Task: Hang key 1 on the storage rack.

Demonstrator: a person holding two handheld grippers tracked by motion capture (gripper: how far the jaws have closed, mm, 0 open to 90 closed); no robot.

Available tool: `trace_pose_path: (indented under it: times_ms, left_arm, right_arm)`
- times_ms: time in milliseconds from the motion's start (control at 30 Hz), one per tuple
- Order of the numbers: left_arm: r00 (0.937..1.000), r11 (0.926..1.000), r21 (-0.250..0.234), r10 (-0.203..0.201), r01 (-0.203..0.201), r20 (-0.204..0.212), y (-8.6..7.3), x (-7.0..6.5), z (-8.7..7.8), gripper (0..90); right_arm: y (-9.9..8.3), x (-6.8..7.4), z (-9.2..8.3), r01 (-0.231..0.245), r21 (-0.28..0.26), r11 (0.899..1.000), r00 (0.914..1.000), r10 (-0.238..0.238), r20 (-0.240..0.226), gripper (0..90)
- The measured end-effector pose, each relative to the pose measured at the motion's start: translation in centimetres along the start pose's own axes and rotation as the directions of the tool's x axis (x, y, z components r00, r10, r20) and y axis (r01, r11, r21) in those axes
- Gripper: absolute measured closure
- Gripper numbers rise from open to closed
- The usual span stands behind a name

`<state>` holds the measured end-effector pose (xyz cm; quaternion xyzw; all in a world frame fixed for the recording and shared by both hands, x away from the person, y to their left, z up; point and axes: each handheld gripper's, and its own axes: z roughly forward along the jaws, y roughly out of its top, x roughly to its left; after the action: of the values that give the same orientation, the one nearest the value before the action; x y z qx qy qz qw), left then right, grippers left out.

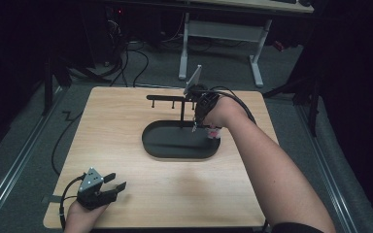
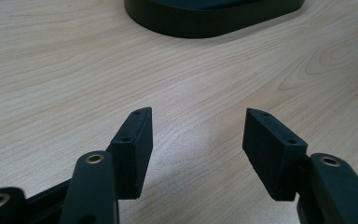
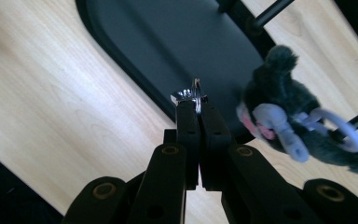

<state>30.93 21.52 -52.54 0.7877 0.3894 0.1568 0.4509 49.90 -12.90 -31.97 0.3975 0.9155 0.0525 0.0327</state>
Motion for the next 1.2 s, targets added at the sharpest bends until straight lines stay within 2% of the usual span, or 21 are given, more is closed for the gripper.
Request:
trace_pose_path:
  times_ms: [233, 600, 833, 967, 1000, 1200]
  left_arm:
    - [1.0000, 1.0000, -0.007, -0.005, 0.005, -0.003, 0.0, 0.1, 0.0, 43.5]
    - [1.0000, 1.0000, -0.005, -0.004, 0.004, 0.002, 0.0, 0.2, -0.1, 43.5]
    - [1.0000, 1.0000, -0.003, -0.004, 0.004, 0.005, 0.0, 0.3, -0.1, 43.5]
    - [1.0000, 1.0000, -0.001, 0.000, 0.000, 0.007, 0.0, 0.2, 0.0, 43.5]
    - [1.0000, 1.0000, -0.003, 0.000, 0.000, 0.008, 0.0, 0.1, 0.0, 43.5]
    - [0.9999, 1.0000, -0.001, 0.007, -0.007, 0.011, 0.0, 0.0, 0.0, 43.6]
  right_arm:
    - [1.1, -0.6, -0.3, -0.022, -0.021, 1.000, 0.9997, 0.022, 0.005, 88.9]
    - [2.3, -1.1, -0.5, -0.019, -0.031, 0.999, 0.9996, 0.020, 0.022, 88.9]
    - [2.5, -1.7, -0.4, -0.038, -0.027, 0.999, 0.9991, 0.038, 0.020, 88.8]
    - [2.4, -2.0, -0.5, -0.064, -0.029, 0.998, 0.9978, 0.064, 0.014, 88.8]
    - [2.4, -2.2, -0.4, -0.047, -0.037, 0.998, 0.9988, 0.047, 0.012, 88.7]
    - [2.4, -2.4, -0.5, -0.047, -0.049, 0.998, 0.9988, 0.047, 0.014, 88.5]
